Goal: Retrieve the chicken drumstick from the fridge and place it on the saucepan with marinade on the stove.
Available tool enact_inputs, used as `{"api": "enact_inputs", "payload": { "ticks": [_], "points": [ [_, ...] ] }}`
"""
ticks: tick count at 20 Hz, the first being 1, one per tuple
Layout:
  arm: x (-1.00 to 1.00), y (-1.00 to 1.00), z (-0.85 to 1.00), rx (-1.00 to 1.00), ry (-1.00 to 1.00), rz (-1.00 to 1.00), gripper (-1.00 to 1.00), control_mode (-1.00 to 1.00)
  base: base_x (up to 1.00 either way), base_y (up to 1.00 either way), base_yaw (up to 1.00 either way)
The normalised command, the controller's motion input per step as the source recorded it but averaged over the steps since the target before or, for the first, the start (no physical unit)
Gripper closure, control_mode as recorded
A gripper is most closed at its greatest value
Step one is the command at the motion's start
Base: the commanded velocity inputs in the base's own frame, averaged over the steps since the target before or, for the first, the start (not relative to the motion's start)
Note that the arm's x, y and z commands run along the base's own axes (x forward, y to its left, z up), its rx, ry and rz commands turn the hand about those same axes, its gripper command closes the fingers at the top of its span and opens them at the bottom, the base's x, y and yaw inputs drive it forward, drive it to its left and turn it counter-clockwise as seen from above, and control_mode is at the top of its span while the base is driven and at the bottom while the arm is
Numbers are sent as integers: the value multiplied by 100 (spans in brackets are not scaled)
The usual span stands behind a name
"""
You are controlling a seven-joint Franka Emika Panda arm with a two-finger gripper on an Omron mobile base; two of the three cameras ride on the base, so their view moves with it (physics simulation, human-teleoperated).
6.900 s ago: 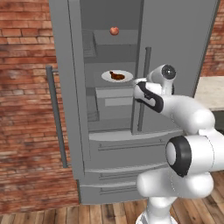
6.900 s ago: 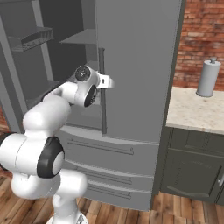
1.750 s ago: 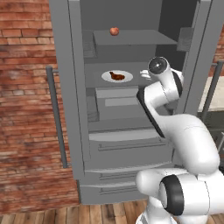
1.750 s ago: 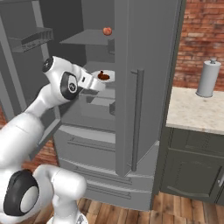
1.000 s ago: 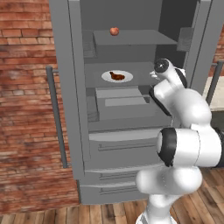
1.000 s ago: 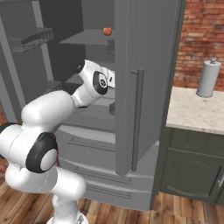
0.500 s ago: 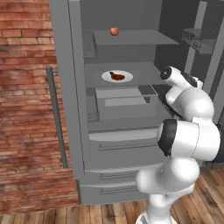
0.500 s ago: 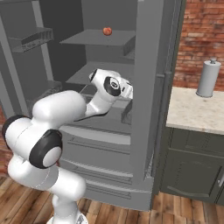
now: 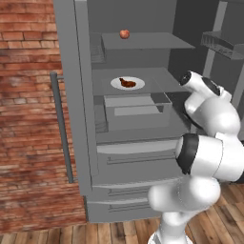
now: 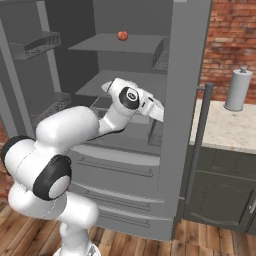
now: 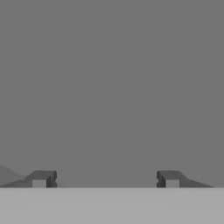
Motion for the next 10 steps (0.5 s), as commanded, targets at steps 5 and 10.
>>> {"api": "enact_inputs", "payload": {
  "ticks": [5,10],
  "points": [
    [-11,100,31,3,12,44,-100,-100,0,0,0],
    [0,78,11,13,13,65,-100,-100,0,0,0]
  ]
}}
